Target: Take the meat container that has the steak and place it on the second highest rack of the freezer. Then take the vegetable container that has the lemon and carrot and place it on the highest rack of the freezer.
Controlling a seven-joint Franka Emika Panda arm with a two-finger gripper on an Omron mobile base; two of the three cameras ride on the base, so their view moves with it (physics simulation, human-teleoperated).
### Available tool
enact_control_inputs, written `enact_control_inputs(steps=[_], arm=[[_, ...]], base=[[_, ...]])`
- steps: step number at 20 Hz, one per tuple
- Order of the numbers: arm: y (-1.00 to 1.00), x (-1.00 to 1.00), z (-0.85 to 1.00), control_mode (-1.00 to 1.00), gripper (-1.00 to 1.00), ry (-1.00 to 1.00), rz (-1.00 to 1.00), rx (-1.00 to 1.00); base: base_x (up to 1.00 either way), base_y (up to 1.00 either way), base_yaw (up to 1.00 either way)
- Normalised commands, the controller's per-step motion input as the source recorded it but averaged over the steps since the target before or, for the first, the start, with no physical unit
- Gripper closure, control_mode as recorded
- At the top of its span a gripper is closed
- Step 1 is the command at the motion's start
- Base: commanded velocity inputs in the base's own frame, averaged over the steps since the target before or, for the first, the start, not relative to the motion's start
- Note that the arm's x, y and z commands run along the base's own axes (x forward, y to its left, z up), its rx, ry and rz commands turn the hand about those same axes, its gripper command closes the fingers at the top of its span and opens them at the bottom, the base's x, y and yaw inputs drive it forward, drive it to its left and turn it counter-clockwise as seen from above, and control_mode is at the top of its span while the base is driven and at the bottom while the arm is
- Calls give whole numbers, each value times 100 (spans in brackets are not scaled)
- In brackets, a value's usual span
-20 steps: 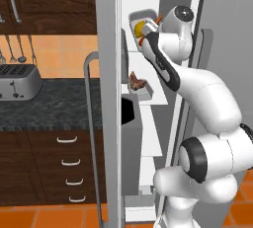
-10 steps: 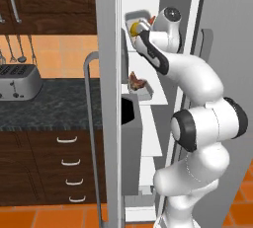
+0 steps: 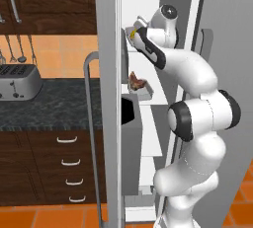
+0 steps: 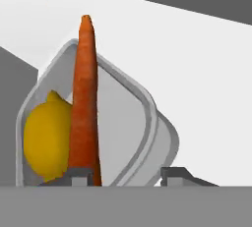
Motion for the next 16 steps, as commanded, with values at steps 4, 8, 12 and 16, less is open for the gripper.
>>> enact_control_inputs(steps=[4,8,12,16], arm=[[0,-43,8,-100,-100,-28,0,0],[0,-98,6,-100,-100,-28,0,0],[0,-100,0,-100,-100,-14,0,0],[0,-100,0,-100,-100,-1,0,1]], base=[[0,0,0],[0,0,0],[0,0,0],[0,0,0]])
